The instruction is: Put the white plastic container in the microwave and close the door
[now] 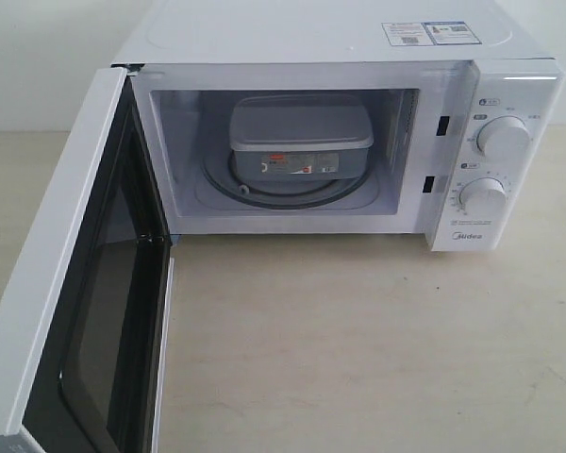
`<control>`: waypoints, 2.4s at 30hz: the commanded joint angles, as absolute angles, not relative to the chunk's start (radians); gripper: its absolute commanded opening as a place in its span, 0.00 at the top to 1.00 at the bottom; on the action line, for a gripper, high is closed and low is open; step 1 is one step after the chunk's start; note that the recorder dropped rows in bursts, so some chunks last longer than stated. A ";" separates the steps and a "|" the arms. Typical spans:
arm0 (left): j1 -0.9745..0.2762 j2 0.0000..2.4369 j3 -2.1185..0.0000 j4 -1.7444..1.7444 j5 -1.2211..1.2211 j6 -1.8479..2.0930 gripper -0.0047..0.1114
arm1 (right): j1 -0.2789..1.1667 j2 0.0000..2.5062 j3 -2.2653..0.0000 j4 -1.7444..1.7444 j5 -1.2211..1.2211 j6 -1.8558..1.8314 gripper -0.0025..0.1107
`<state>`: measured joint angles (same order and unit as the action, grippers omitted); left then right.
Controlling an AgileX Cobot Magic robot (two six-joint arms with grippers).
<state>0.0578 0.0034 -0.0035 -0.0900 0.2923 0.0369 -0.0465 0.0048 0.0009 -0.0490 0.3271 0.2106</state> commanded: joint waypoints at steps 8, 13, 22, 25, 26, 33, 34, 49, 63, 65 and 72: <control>0.055 0.000 0.000 -0.087 0.292 0.030 0.92 | -0.049 0.000 0.000 -0.062 0.343 0.223 0.98; 0.055 0.000 0.000 -0.086 0.292 0.030 0.92 | -0.049 0.000 0.000 -0.062 0.341 0.224 0.98; 0.055 0.000 0.000 -0.086 0.292 0.030 0.92 | -0.049 0.000 0.000 -0.062 0.341 0.225 0.98; 0.008 0.000 0.000 -0.087 0.292 0.030 0.92 | -0.049 0.000 0.000 -0.062 0.341 0.225 0.98; 0.005 0.000 0.000 -0.087 0.292 0.030 0.92 | -0.049 0.000 0.000 -0.062 0.341 0.225 0.98; 0.003 0.000 0.000 -0.067 0.292 0.031 0.92 | -0.049 0.000 0.000 -0.062 0.341 0.225 0.98; 0.003 0.000 -0.010 -0.067 0.292 -0.013 0.92 | -0.049 0.000 0.000 -0.062 0.341 0.225 0.98; 0.000 0.107 -0.812 0.103 1.018 -0.479 0.92 | -0.049 0.000 0.000 -0.062 0.343 0.225 0.98; 0.000 0.175 -0.921 -0.134 1.030 -0.244 0.92 | -0.049 0.000 0.000 -0.062 0.342 0.225 0.98; 0.000 0.265 -0.933 -0.193 1.068 -0.187 0.92 | -0.049 0.000 0.000 -0.062 0.342 0.225 0.98; 0.000 0.685 -1.063 -0.224 1.221 0.009 0.92 | -0.049 0.000 0.000 -0.062 0.342 0.225 0.98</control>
